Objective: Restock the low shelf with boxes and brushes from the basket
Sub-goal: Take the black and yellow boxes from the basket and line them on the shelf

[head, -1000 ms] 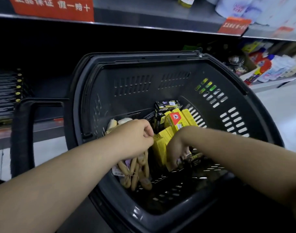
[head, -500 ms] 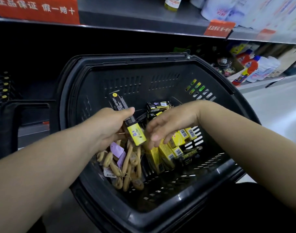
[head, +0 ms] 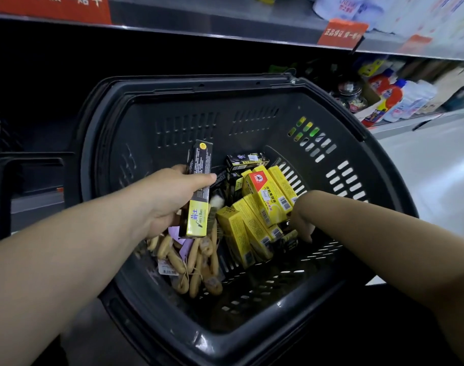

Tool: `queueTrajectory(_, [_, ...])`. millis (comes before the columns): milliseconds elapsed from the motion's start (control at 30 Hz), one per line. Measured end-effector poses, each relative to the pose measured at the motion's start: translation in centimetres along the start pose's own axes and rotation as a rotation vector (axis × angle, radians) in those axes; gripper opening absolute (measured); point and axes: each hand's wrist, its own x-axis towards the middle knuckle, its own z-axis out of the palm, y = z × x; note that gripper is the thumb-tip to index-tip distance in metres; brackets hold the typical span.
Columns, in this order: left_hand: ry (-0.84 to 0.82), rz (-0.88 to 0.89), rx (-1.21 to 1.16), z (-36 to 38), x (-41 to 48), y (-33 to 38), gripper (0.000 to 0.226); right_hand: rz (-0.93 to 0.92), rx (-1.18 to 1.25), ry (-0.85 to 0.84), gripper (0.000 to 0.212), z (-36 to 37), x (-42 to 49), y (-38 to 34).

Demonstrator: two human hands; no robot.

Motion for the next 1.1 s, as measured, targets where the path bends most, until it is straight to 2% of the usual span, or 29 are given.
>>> queueTrajectory(100, [-0.003, 0.007, 0.002, -0.1, 0.0, 0.0, 0.023, -0.008, -0.057, -0.040, 0.057, -0.2, 0.6, -0.4])
queueTrajectory(300, [-0.026, 0.019, 0.011, -0.1, 0.0, -0.1, 0.015, -0.077, -0.150, 0.004, 0.058, -0.4, 0.9, -1.1])
queueTrajectory(367, [-0.029, 0.015, 0.003, -0.2, 0.0, -0.1, 0.014, -0.113, -0.116, 0.027, 0.060, -0.6, 0.2, -1.0])
queueTrajectory(433, [-0.045, 0.003, -0.017, -0.2, -0.1, 0.0, 0.012, -0.169, -0.040, 0.054, 0.053, -0.8, -0.6, -1.0])
queueTrajectory(500, [-0.062, -0.008, -0.047, -0.2, -0.3, 0.2, 0.009, -0.245, 0.122, 0.133, 0.036, -1.0, -1.6, -0.7])
queueTrajectory(567, [-0.053, -0.007, -0.046, -0.1, -0.2, 0.2, 0.008, -0.355, 0.388, 0.273, 0.023, -1.4, -3.6, 0.7])
queueTrajectory(667, [-0.003, 0.008, -0.078, -0.2, 0.2, 0.1, 0.006, -0.580, 1.054, 0.537, 0.014, -2.3, -7.3, 2.8])
queueTrajectory(733, [0.009, 0.021, -0.129, -0.2, 0.3, 0.2, 0.007, -0.779, 1.439, 0.625, 0.014, -2.9, -9.0, 2.5])
queueTrajectory(800, [-0.005, 0.040, -0.166, -0.1, 0.3, 0.3, 0.009, -0.864, 1.581, 0.657, 0.014, -3.8, -10.0, 1.1])
queueTrajectory(867, [-0.030, 0.069, -0.219, 0.1, 0.3, 0.4, 0.016, -0.920, 1.678, 0.620, 0.010, -4.7, -10.5, -0.4])
queueTrajectory(967, [-0.026, 0.116, -0.307, 0.2, 0.2, 0.7, 0.022, -0.977, 1.840, 0.568, 0.036, -5.5, -10.8, -1.4])
queueTrajectory(1033, [-0.002, 0.134, -0.313, 0.2, 0.1, 0.7, 0.027, -0.966, 1.848, 0.607, 0.040, -5.8, -11.0, -1.6])
queueTrajectory(1100, [-0.008, 0.135, -0.303, 0.2, 0.0, 0.7, 0.029, -0.938, 1.805, 0.633, 0.034, -5.7, -10.8, -1.7])
